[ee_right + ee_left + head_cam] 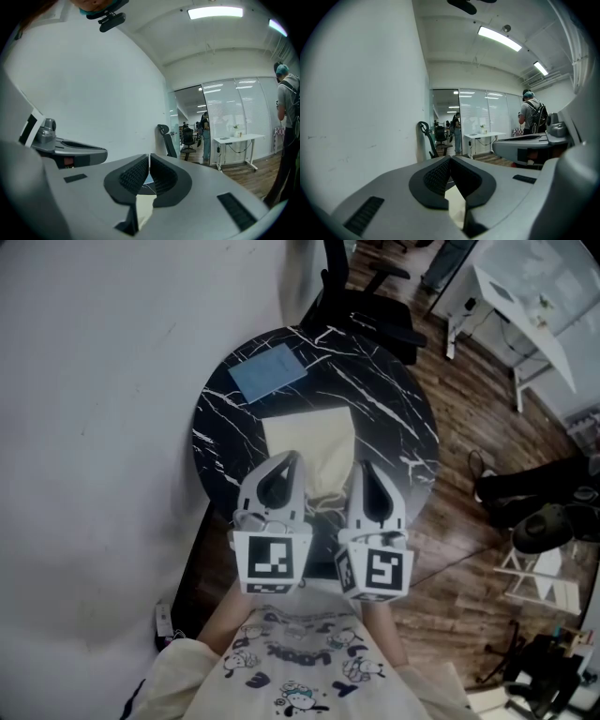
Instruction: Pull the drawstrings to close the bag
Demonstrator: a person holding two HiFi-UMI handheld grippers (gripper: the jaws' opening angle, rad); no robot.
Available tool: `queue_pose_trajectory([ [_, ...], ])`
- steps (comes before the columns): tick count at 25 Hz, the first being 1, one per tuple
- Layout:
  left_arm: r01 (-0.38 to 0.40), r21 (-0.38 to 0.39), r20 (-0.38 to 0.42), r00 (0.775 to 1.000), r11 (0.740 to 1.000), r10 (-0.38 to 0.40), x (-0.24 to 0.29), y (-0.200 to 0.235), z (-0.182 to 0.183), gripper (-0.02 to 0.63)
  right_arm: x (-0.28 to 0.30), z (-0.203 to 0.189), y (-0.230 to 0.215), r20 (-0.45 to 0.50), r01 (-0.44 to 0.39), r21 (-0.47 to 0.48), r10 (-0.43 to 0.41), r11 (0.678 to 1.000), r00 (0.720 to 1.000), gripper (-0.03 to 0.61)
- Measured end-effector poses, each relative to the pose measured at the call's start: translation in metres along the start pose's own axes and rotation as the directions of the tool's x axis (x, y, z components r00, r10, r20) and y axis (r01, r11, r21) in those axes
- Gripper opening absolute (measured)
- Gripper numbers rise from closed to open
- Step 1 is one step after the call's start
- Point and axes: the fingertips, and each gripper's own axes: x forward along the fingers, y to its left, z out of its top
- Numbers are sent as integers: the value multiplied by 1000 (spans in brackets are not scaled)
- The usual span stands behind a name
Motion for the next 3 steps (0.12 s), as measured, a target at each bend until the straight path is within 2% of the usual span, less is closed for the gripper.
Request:
queue_pose_trajectory([
  [3, 0, 1, -4, 1000, 1000, 0, -1, -1, -2, 40, -1, -2, 1, -4, -2, 2, 2, 1000, 1000, 25],
])
